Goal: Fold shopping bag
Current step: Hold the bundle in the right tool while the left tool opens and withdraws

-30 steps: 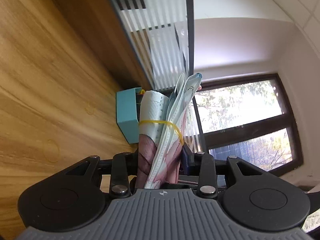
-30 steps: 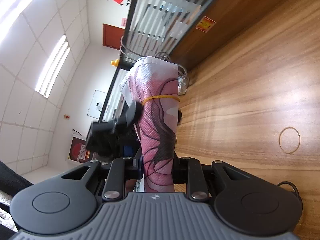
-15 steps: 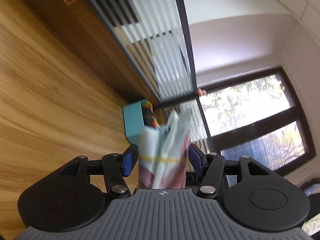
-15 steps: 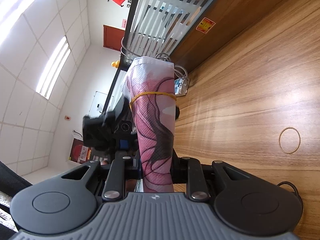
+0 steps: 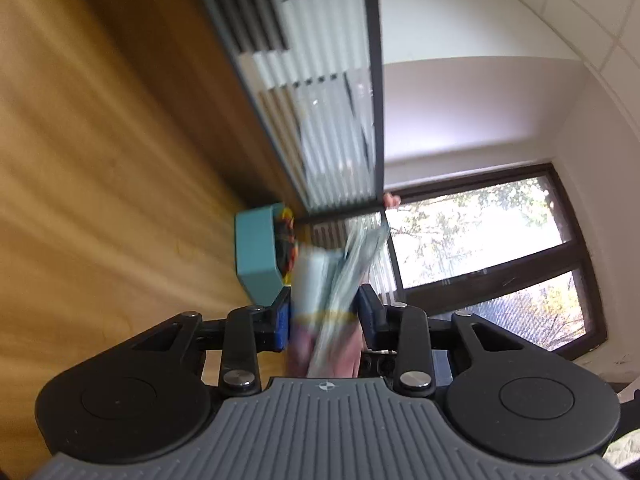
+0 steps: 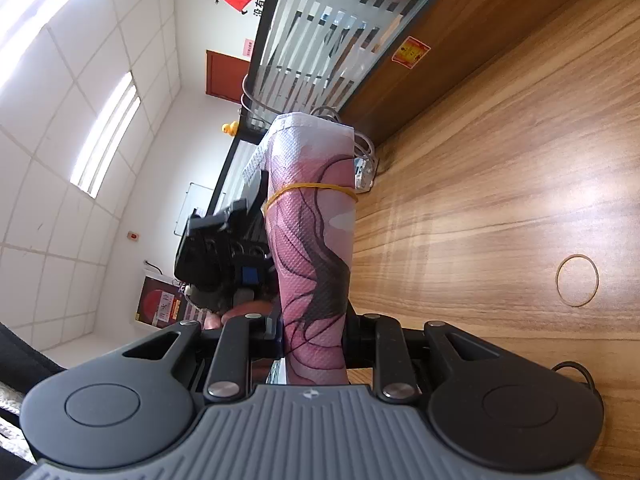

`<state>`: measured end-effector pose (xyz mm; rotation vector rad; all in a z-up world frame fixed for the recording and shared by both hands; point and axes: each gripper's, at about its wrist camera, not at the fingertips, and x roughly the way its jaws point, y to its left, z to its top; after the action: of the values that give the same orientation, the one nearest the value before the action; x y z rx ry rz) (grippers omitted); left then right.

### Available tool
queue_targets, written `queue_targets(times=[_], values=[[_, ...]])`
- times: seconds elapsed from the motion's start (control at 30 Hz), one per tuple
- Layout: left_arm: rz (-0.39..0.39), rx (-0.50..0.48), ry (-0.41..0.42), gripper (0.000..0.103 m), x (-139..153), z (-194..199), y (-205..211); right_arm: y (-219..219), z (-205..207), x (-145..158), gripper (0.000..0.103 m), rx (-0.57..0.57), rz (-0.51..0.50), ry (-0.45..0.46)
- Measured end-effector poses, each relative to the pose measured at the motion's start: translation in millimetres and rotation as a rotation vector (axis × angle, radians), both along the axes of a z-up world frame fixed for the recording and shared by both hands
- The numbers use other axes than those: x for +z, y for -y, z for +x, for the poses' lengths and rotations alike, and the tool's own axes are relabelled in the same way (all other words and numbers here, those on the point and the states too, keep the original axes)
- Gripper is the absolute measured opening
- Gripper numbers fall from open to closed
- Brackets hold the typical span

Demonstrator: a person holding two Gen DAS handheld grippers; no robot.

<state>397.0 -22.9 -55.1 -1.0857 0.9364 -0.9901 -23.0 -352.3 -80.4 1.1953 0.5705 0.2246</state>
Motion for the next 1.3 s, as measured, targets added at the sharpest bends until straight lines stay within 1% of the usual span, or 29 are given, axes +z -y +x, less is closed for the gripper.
queue_targets(times=[0.1,0.23,0.3,0.37,0.53,0.63,0.87,1.0,1.03,1.07,1.17,1.3], values=[[0.038,-0.047,-0.021,0.033,-4,-10,4,1,-3,-3,0.027,-0.016,0.012,-0.009],[0.058,-0.066,0.004,0.034,1,-10,2,1,-2,-5,0.027,-0.016,0.019,-0.004],[0.064,-0.067,0.012,0.036,3,-9,1,0,-1,-4,0.027,-0.010,0.012,0.002],[0.076,-0.062,0.025,0.042,6,-8,0,0,-1,-3,0.027,-0.010,0.010,0.004],[0.094,-0.038,0.057,0.044,15,-4,-1,0,-2,-2,0.027,-0.011,0.006,0.006],[0.101,-0.037,0.066,0.052,19,2,-1,0,0,-2,0.027,-0.009,0.004,0.009],[0.079,-0.034,0.066,0.054,21,15,2,0,1,0,0.028,-0.006,0.000,0.014],[0.070,-0.039,0.070,0.052,20,21,7,0,2,0,0.028,-0.008,-0.002,0.012],[0.063,-0.045,0.074,0.046,19,20,8,0,1,0,0.028,-0.010,-0.002,0.011],[0.056,-0.047,0.077,0.045,19,19,9,0,1,0,0.028,-0.012,-0.002,0.010],[0.023,-0.015,0.065,0.038,14,12,6,0,-1,0,0.028,-0.013,-0.005,0.012],[0.003,0.018,0.043,0.036,9,-2,0,-2,-1,1,0.028,-0.007,-0.009,0.012]])
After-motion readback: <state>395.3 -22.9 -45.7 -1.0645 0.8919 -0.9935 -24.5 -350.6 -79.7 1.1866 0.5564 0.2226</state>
